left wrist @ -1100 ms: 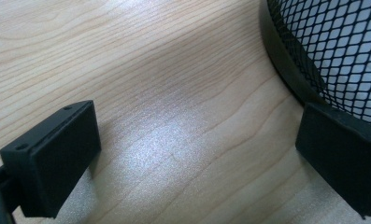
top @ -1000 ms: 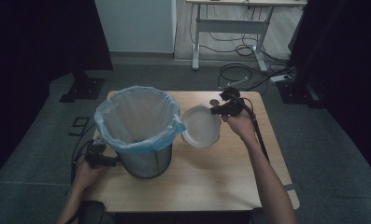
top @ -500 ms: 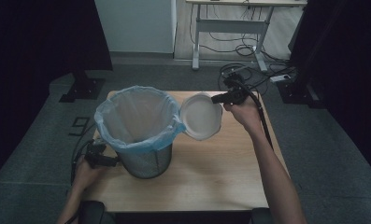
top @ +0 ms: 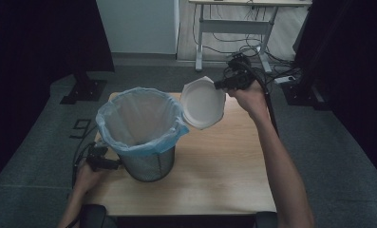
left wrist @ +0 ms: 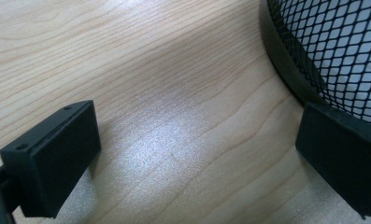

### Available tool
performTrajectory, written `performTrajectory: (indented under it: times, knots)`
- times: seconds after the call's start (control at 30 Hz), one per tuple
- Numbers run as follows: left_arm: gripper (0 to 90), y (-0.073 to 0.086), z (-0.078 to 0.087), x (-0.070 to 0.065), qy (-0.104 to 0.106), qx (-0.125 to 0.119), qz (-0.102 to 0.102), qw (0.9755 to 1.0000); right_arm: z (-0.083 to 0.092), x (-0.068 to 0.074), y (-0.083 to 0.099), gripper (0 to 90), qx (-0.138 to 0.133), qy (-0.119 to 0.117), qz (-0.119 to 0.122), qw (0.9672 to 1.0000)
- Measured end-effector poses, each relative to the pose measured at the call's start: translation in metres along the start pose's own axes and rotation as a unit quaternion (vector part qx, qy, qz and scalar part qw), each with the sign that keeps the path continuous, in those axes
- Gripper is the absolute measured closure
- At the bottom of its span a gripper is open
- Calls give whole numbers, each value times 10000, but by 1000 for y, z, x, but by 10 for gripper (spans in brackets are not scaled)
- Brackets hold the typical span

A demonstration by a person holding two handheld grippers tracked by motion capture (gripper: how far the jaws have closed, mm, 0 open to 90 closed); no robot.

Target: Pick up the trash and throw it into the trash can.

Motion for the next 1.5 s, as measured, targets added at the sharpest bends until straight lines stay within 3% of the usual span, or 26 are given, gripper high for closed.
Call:
performTrajectory:
  times: [0.43, 0.6, 0.83, 1.03, 1.33, 1.5]
  knots:
    - [0, 0, 0, 0, 3, 0, 0, 10000, 25, -8, -27, 837, -160, 186, -44, 9997]
    - [0, 0, 0, 0, 4, 2, 1, 10000, 37, 0, -43, 836, -353, 111, 13, 9993]
    - [0, 0, 0, 0, 3, 3, 0, 10000, 41, 11, -57, 836, -419, 29, 105, 9991]
    - [0, 0, 0, 0, 11, 4, 6, 10000, 38, 24, -72, 836, -476, -75, 249, 9985]
    - [0, 0, 0, 0, 4, 2, 0, 10000, 20, 50, -88, 836, -483, -333, 478, 9971]
    - [0, 0, 0, 0, 5, 3, -1, 10000, -4, 69, -92, 835, -420, -554, 627, 9956]
Point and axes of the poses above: each handheld gripper's, and its own axes: z roughly backward along the jaws, y roughly out of its underside, x roughly to its left, the point moved 3 cm from there along -z, roughly forward along the jaws, and after that the axes turned 15 degrees about z, right-handed, at the moved point
